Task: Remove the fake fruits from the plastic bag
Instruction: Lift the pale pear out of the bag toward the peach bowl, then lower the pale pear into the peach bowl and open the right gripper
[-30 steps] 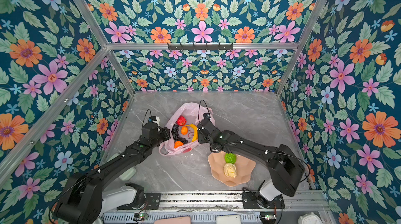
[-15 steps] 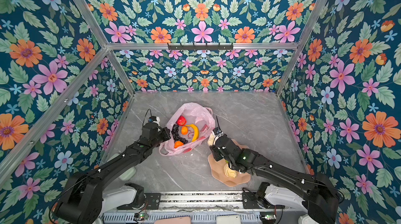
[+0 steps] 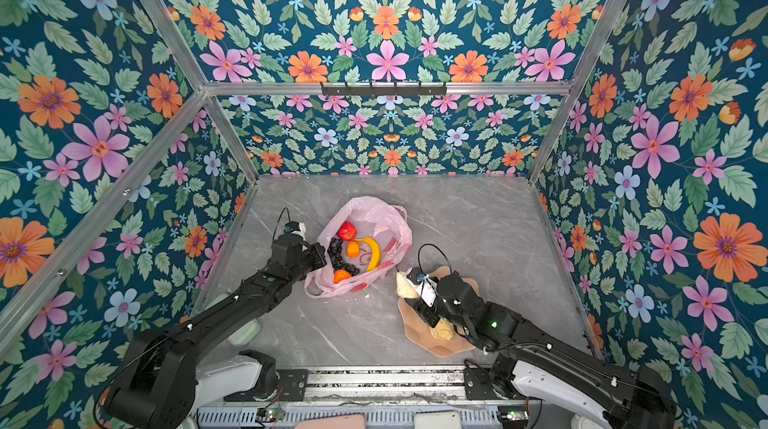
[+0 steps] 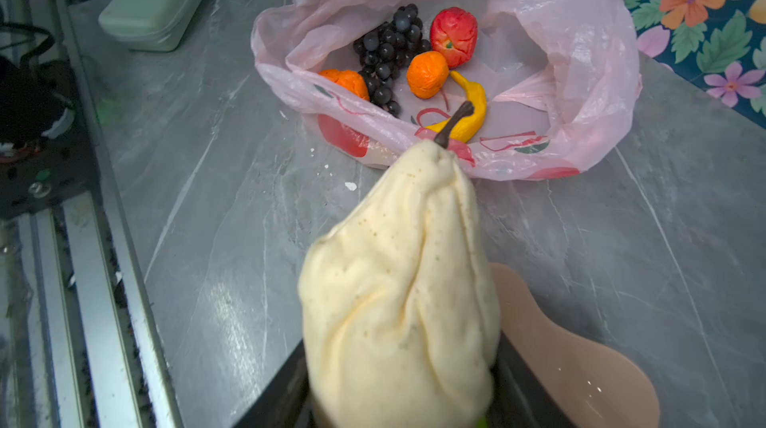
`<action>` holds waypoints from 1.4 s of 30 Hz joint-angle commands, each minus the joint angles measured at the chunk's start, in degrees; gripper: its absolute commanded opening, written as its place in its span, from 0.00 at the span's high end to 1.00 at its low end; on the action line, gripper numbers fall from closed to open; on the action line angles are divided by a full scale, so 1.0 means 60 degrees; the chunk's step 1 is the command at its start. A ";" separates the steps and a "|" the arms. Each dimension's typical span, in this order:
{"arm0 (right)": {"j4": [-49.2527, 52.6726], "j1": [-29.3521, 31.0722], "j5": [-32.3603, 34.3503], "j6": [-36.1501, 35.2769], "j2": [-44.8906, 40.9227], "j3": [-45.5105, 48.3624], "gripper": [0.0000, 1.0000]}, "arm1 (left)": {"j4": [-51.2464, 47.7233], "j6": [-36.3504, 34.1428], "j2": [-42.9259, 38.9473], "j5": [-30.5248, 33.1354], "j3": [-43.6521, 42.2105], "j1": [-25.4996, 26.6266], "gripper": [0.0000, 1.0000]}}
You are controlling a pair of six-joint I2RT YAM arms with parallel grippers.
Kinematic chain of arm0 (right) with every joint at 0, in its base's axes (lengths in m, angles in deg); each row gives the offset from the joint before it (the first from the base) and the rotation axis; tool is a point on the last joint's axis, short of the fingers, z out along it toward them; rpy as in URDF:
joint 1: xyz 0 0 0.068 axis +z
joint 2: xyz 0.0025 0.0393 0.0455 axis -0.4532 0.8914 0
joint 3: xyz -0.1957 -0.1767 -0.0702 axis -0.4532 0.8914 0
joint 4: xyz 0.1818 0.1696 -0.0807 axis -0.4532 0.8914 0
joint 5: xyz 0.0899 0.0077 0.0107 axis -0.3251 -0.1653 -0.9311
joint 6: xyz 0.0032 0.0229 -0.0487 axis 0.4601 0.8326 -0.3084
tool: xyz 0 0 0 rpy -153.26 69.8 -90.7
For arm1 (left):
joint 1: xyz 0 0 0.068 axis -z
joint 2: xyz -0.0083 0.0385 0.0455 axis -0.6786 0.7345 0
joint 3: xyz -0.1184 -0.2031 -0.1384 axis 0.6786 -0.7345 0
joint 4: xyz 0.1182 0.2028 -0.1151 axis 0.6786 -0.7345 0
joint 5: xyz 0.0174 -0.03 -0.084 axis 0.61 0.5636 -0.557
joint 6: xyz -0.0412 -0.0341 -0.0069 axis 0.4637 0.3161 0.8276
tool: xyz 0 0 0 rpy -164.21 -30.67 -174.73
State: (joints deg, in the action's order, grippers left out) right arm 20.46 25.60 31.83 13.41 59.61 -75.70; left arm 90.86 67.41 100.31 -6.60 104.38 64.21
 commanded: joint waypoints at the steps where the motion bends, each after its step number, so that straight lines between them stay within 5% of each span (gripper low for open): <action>1: 0.0164 0.0006 -0.0291 -0.1109 -0.0310 0.0048 0.50 | 0.0047 -0.0172 0.0048 0.0064 0.0019 0.0008 1.00; 10: 0.1470 0.0023 0.0262 -0.1642 0.1289 -0.0513 0.50 | 0.0130 -0.0228 0.0227 0.0015 0.0110 -0.0005 1.00; 42: 0.0348 0.0030 0.1514 -0.1595 0.2589 -0.0030 0.33 | 0.0100 -0.0260 0.0286 0.0063 0.0114 -0.0005 1.00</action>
State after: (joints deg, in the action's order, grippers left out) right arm 24.40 25.71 40.18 2.96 74.77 -75.85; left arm 90.88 66.04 101.93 -6.43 104.60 64.19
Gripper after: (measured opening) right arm 0.669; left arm 0.065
